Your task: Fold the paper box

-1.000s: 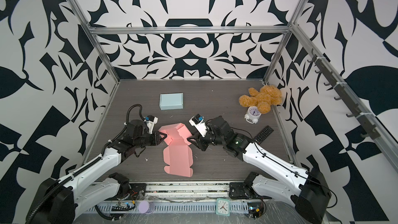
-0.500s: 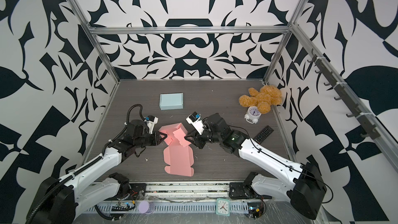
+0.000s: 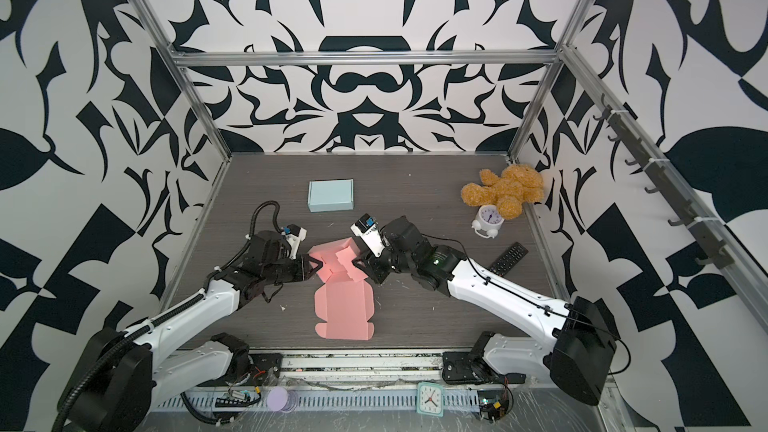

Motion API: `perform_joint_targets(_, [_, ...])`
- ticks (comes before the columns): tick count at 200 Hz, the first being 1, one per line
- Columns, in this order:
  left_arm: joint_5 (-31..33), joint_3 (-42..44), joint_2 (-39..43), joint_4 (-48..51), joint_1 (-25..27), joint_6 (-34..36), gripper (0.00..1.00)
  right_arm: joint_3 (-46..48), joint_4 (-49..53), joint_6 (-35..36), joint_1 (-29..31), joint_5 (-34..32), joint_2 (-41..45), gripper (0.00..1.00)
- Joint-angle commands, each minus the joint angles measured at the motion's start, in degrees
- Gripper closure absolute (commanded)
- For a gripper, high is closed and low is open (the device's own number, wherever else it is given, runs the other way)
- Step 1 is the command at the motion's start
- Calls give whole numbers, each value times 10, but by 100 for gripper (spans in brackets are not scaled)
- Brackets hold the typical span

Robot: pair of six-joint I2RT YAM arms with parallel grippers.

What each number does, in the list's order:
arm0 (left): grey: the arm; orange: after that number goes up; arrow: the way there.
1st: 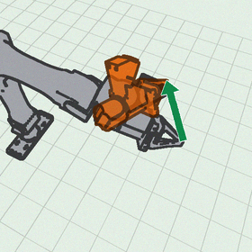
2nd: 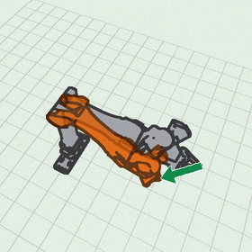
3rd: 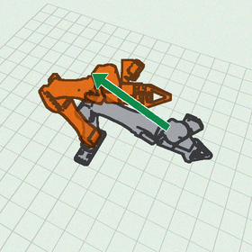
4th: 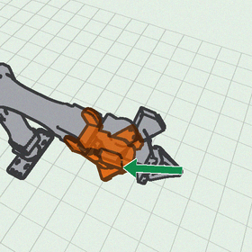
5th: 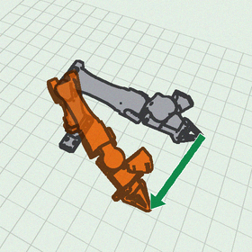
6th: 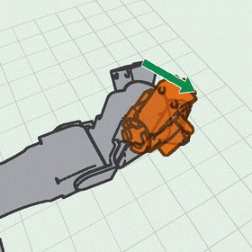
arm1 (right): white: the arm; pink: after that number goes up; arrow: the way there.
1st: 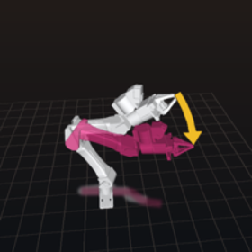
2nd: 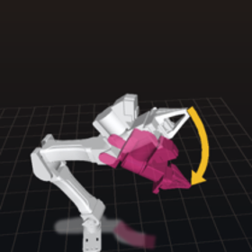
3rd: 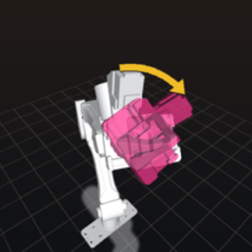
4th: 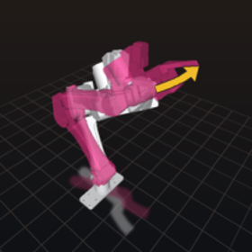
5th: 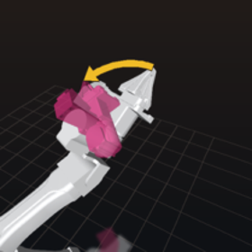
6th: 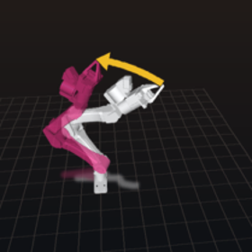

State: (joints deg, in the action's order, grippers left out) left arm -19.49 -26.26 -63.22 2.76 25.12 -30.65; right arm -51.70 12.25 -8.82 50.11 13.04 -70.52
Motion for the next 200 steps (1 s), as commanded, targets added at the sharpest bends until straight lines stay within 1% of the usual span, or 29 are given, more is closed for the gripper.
perform_joint_targets(1, [6,-18,-2,-10,-1,-15,98,-34,11,7,15,-58,-4,64])
perform_joint_targets(55, [4,-18,-12,-21,-1,-30,98,-61,15,5,57,-115,-35,65])
perform_joint_targets(94, [14,-15,-4,-18,-1,-34,98,-106,50,2,93,-194,-74,65])
perform_joint_targets(122, [19,-20,-4,-14,-1,-34,98,-132,75,-2,110,-236,-98,64])
perform_joint_targets(125, [20,-20,-4,-14,-1,-35,98,-136,79,-3,113,-255,-100,64])
perform_joint_targets(131, [21,-20,-4,-14,-1,-37,98,-142,85,-3,116,-269,-105,64])
perform_joint_targets(200, [28,-24,-13,-15,0,-44,99,-199,127,-10,158,-366,-157,65])
